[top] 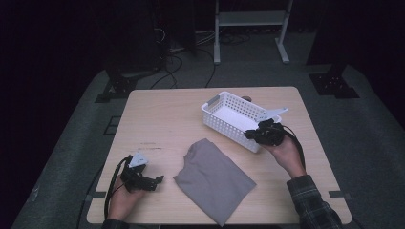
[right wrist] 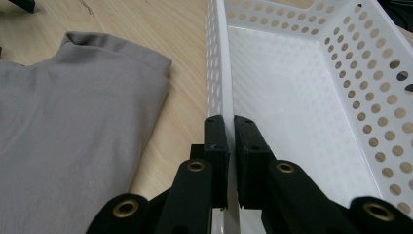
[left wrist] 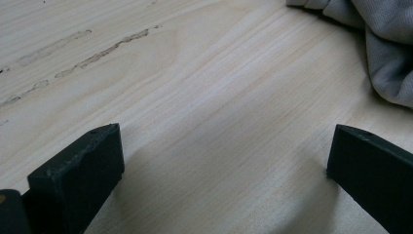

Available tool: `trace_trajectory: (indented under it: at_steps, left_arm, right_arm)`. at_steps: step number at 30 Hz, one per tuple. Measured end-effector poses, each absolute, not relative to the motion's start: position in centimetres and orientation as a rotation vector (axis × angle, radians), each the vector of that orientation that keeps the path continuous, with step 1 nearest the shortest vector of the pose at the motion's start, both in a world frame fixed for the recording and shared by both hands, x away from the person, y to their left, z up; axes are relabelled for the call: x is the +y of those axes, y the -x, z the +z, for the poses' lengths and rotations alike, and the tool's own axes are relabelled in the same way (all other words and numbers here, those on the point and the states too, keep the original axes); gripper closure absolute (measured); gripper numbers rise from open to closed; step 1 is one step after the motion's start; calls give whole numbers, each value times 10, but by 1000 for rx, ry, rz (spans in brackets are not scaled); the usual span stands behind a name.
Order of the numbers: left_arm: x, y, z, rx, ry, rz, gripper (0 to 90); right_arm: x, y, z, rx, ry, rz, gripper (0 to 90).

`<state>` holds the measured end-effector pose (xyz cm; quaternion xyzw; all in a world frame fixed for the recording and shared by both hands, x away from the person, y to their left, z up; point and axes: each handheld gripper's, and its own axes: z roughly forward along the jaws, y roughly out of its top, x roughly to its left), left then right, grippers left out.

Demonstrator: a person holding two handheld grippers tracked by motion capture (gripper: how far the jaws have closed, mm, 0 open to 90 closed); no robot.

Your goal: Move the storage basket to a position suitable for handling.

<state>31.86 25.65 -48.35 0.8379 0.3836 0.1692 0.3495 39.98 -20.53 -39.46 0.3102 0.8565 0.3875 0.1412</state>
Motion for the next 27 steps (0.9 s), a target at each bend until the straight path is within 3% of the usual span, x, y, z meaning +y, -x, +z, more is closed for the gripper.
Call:
trace_trajectory:
  at_steps: [27]
  left_arm:
    - [257, -318, -484, 993, -2171, 438, 0]
  right_arm:
    - [-258, -347, -406, 2414, -994, 1058, 842]
